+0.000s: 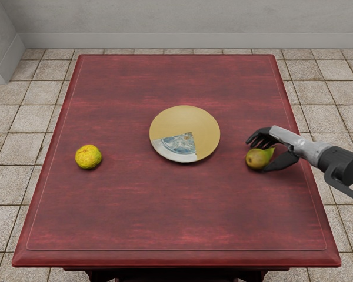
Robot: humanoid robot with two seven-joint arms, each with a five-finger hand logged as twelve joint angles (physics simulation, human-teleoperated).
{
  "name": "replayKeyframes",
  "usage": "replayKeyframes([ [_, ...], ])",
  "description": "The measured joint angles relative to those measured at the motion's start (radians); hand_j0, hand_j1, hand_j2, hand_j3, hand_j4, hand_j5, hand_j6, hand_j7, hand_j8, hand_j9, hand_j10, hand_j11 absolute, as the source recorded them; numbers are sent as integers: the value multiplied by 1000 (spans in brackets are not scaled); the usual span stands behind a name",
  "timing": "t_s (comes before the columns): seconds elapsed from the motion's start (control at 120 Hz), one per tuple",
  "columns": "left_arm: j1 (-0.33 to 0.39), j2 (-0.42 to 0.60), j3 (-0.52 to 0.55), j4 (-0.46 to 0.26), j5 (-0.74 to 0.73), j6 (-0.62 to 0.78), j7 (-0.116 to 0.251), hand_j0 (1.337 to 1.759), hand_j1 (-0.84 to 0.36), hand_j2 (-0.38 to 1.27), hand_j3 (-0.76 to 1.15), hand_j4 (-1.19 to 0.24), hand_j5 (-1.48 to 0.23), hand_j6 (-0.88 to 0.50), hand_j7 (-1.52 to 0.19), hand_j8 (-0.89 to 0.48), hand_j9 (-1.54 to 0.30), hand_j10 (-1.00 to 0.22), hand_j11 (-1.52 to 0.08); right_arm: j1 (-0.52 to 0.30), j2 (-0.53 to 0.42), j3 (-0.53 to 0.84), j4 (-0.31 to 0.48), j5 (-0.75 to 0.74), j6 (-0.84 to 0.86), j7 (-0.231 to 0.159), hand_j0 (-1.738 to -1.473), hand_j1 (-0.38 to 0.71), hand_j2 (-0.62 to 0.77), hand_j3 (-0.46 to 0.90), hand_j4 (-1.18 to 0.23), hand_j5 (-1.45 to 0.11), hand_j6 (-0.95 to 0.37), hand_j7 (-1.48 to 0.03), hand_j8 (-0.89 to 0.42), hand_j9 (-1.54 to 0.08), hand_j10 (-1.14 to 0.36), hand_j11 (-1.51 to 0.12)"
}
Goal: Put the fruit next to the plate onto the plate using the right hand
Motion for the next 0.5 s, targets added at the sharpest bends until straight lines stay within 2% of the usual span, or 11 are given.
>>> replayKeyframes([
  [0.208,0,0,0,0,0,0,0,1658,349,0,0,0,0,0,0,0,0,0,0,0,23,0,-1,0,-1,-1,-1656,265,145,0,-541,-678,-460,-688,-409,-690,-337,-704],
  [0.5,0,0,0,0,0,0,0,1658,349,0,0,0,0,0,0,0,0,0,0,2,46,15,-9,48,5,0,-1657,245,218,0,-573,-745,-486,-743,-455,-751,-415,-761],
])
